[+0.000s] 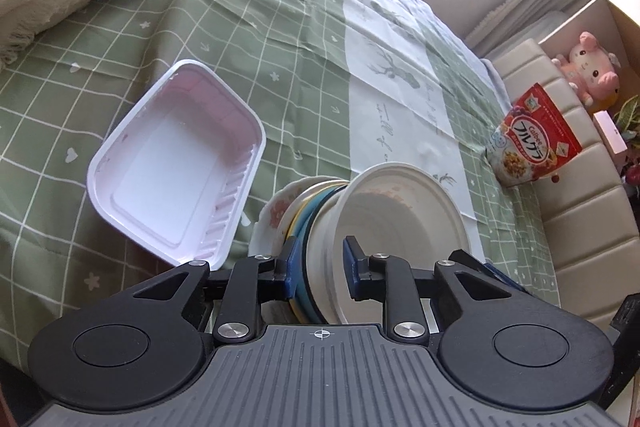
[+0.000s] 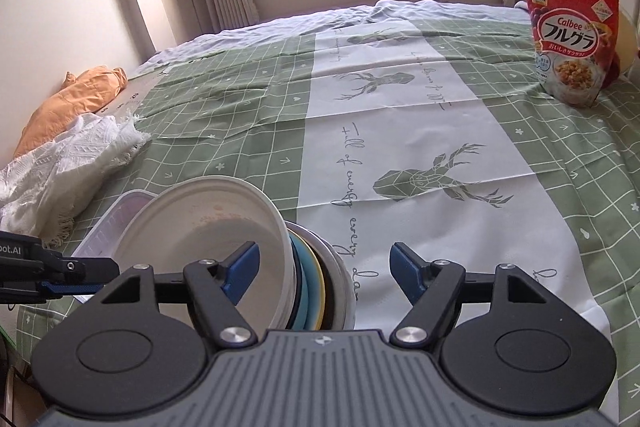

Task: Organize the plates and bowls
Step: 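Open both grippers and lift away from the bowl stack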

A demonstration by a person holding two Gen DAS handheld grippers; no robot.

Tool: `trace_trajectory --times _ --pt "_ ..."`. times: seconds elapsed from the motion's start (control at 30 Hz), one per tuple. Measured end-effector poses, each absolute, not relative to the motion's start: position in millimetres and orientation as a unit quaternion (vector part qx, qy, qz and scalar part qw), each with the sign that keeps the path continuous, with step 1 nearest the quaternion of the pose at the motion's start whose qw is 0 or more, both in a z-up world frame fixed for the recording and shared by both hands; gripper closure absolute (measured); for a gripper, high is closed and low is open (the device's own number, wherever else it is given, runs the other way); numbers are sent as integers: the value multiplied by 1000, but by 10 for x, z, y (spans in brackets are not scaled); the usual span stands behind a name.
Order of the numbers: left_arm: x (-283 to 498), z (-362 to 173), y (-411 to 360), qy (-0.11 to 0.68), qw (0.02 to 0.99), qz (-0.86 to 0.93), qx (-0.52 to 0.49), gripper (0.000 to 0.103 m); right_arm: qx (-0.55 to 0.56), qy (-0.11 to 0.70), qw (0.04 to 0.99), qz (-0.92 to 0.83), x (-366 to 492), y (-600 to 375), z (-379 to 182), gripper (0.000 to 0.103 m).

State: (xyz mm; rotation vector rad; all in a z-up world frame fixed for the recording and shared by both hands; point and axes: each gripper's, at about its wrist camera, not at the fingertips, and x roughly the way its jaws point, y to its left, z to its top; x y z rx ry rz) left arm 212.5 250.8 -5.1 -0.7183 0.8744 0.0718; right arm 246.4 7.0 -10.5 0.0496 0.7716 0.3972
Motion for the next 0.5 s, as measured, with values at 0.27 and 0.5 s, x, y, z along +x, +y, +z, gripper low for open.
trace_trajectory --times 0.27,0.5 --pt "2278 -7 2581 405 844 21 -352 80 57 379 906 179 2627 72 -77 30" --pt "2360 -82 2623 414 839 26 -352 80 57 385 905 173 2735 104 -156 30"
